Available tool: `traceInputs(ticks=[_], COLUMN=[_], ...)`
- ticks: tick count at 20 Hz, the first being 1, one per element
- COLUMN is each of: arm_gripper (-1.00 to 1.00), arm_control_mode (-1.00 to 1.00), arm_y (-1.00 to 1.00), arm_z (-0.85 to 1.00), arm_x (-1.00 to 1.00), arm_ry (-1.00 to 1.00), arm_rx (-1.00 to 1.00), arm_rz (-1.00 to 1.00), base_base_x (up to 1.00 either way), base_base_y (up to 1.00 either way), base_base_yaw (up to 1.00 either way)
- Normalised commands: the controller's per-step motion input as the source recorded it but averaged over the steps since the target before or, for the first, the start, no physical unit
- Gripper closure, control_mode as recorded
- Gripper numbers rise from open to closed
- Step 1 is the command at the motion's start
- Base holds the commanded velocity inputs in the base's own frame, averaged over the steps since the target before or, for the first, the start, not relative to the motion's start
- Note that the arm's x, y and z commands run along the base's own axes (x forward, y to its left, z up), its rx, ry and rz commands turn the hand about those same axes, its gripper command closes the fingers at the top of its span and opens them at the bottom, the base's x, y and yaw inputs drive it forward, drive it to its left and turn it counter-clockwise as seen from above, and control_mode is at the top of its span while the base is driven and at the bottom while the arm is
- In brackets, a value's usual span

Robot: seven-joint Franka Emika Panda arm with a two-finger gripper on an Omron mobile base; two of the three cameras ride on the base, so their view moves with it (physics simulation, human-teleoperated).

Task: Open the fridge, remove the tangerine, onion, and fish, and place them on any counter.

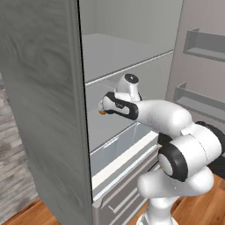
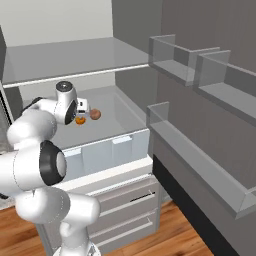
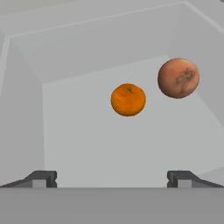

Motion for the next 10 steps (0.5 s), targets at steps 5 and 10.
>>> traceInputs(ticks=[5,10], arm_gripper=[-1.0,-1.0], arm_control_mode=[-1.0,-1.0], arm_y=[0.0,0.0], arm_z=[-0.34,-0.36], arm_x=[0.46,0.45], arm_ry=[0.0,0.0], arm_rx=[0.0,0.0], arm_rz=[-0.03,-0.04], base_base_x=[0.0,0.0], base_base_y=[0.0,0.0], base_base_yaw=[0.0,0.0])
